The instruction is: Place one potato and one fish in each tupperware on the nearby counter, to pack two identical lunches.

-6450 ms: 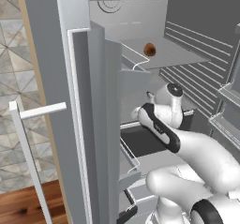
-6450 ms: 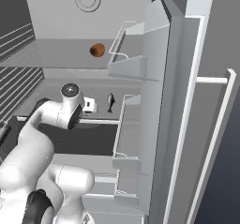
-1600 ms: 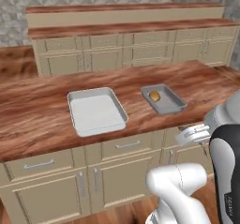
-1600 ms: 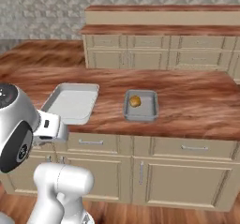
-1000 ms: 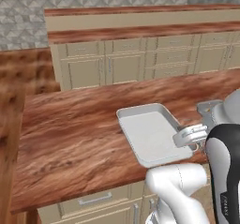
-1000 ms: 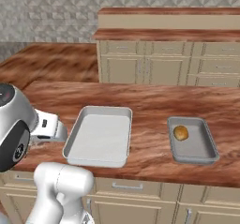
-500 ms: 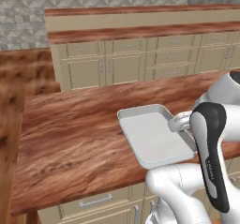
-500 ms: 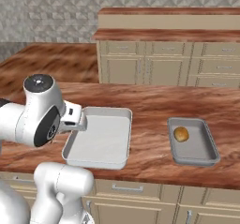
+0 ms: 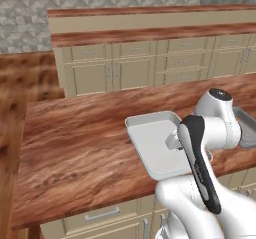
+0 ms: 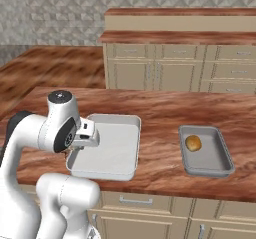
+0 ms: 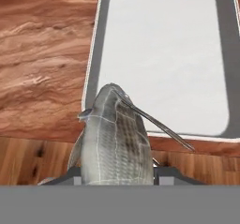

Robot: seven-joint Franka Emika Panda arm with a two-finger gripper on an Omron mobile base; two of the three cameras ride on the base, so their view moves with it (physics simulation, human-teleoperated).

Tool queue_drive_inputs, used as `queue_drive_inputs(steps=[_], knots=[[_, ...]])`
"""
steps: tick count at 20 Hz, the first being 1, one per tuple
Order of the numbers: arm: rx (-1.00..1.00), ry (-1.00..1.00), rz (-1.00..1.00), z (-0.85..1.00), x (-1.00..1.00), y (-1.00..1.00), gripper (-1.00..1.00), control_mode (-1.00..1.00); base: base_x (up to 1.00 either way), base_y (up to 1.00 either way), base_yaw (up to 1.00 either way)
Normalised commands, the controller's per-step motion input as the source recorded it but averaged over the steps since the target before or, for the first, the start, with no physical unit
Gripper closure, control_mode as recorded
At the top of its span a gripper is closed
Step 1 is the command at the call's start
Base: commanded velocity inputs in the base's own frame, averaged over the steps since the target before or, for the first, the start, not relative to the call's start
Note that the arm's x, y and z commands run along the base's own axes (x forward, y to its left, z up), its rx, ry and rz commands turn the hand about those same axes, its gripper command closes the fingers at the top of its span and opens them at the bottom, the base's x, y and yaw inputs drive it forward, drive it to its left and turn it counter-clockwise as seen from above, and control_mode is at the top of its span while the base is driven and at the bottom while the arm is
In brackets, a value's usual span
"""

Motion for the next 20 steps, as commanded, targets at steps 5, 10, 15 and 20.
queue_drive_inputs(steps=[5, 10, 15, 20], knots=[[-0.01, 0.07, 0.00, -0.42, 0.64, 0.19, 1.00, -1.00, 0.00, 0.00, 0.00], [0.00, 0.01, 0.00, -0.36, 0.57, 0.00, 1.00, -1.00, 0.00, 0.00, 0.00], [0.00, 0.01, 0.00, -0.34, 0.56, 0.00, 1.00, -1.00, 0.00, 0.00, 0.00], [0.00, 0.00, 0.00, -0.38, 0.56, 0.00, 1.00, -1.00, 0.00, 0.00, 0.00]])
